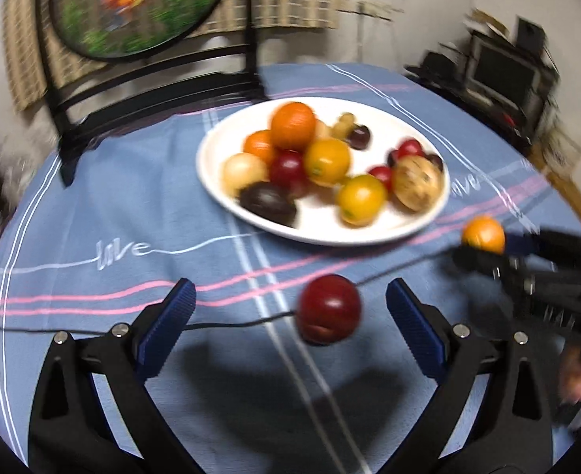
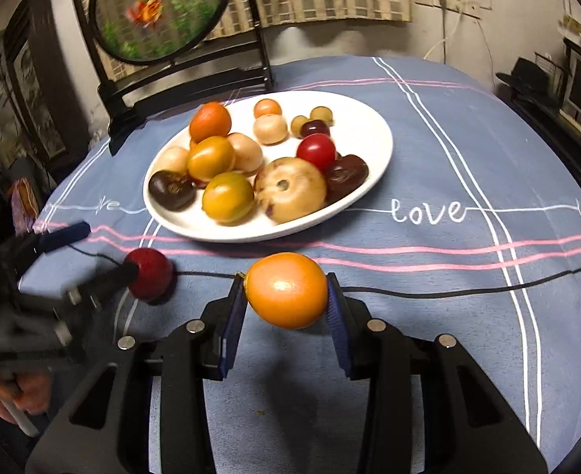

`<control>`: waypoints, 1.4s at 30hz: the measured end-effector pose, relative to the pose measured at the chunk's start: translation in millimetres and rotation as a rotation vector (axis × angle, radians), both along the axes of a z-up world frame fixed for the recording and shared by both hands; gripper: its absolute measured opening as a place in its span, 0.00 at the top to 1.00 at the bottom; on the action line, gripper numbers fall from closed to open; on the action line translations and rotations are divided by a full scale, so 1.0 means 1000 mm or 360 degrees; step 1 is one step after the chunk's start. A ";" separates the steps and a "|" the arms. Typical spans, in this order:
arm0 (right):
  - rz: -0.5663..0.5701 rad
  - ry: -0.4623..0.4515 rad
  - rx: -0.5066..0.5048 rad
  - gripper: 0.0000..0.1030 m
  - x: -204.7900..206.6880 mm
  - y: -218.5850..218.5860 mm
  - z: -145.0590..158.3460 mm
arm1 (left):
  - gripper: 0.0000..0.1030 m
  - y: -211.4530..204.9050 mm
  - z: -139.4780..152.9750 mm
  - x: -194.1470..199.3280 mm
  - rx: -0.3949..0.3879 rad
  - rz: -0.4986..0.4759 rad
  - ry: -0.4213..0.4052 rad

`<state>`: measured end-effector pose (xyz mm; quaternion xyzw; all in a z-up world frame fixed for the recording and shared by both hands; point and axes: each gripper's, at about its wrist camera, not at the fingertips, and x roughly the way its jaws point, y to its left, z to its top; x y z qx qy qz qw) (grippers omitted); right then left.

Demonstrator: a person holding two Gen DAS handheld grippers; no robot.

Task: Organize fruits
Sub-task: 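Grasp the orange fruit with the right tool while the left tool grasps the red apple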

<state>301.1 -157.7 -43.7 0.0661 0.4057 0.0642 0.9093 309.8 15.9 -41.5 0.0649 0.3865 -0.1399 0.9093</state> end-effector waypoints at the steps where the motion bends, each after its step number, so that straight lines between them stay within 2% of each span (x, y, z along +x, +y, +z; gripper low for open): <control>1: 0.0002 0.0001 0.0007 0.61 -0.001 0.000 0.000 | 0.05 -0.003 -0.002 -0.001 0.0008 -0.0025 0.0006; 4: 0.0026 0.0002 0.0011 0.61 -0.004 0.003 0.000 | 0.12 -0.012 -0.011 -0.001 0.0024 -0.0084 0.0043; 6: 0.0037 0.0000 0.0013 0.61 -0.006 0.004 0.000 | 0.23 -0.015 -0.014 -0.001 0.0027 -0.0103 0.0062; 9: 0.0049 0.0013 0.0017 0.61 -0.005 0.005 -0.001 | 0.27 -0.016 -0.020 0.002 0.0027 -0.0094 0.0094; 14: 0.0059 0.0016 0.0017 0.61 -0.005 0.006 0.001 | 0.27 -0.013 -0.021 0.002 0.0006 -0.0081 0.0093; 16: 0.0061 0.0015 0.0016 0.61 -0.004 0.007 0.002 | 0.32 -0.013 -0.021 0.002 0.0000 -0.0079 0.0087; 19: 0.0062 0.0011 0.0018 0.61 -0.004 0.006 0.003 | 0.41 -0.013 -0.022 0.004 0.0000 -0.0082 0.0101; 21: 0.0062 0.0013 0.0018 0.61 -0.004 0.007 0.002 | 0.53 -0.014 -0.025 0.005 0.0017 -0.0071 0.0120; 23: 0.0062 0.0008 0.0014 0.61 -0.004 0.007 0.003 | 0.60 -0.015 -0.028 0.007 0.0021 -0.0076 0.0142; 35: 0.0050 0.0012 0.0002 0.61 -0.004 0.007 0.000 | 0.61 -0.016 -0.026 0.005 0.0027 -0.0059 0.0120; 39: 0.0030 -0.0055 -0.0034 0.62 -0.015 0.004 0.002 | 0.61 -0.015 -0.019 0.001 0.0014 -0.0050 0.0086; 42: 0.0002 -0.0058 0.0002 0.61 -0.027 -0.002 -0.002 | 0.61 -0.018 -0.014 -0.007 0.0002 -0.0062 0.0069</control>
